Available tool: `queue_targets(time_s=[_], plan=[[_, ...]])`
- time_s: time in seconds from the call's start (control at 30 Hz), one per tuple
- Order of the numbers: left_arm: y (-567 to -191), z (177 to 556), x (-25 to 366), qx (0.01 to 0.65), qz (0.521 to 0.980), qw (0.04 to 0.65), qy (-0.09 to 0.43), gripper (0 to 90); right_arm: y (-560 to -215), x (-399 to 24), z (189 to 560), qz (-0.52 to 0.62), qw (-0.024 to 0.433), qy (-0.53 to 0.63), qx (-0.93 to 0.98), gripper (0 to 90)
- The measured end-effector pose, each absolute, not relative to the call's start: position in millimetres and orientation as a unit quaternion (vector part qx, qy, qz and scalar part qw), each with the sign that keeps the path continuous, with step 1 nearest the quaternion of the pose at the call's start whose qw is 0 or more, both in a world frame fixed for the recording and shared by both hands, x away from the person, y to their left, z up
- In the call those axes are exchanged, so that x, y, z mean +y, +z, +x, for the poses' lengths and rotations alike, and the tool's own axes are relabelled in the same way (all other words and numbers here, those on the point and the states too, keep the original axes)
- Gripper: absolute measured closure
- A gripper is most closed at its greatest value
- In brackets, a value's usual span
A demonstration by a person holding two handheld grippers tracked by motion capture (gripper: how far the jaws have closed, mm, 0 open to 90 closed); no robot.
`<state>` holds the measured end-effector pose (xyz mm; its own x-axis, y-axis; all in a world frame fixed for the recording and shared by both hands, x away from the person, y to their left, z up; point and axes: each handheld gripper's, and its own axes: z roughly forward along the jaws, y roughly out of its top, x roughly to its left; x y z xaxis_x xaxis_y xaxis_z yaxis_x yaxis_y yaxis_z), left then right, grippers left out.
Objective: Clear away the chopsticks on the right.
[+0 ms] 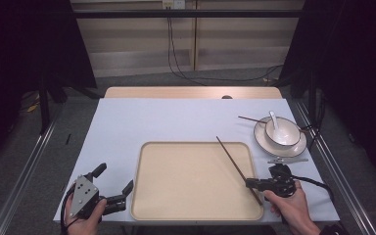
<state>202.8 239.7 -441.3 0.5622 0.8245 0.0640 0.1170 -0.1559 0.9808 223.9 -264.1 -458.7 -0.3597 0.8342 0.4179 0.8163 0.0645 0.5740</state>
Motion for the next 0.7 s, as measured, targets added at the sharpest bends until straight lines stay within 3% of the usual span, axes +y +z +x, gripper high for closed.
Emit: queue_targets(time_s=[0.7], plan=[[-443.6,203.5,240.0,0.346,0.694,0.548,0.313,2.4,-469.7,-255.7,222.8,0.568,0.017,0.352,0.744,84.0]])
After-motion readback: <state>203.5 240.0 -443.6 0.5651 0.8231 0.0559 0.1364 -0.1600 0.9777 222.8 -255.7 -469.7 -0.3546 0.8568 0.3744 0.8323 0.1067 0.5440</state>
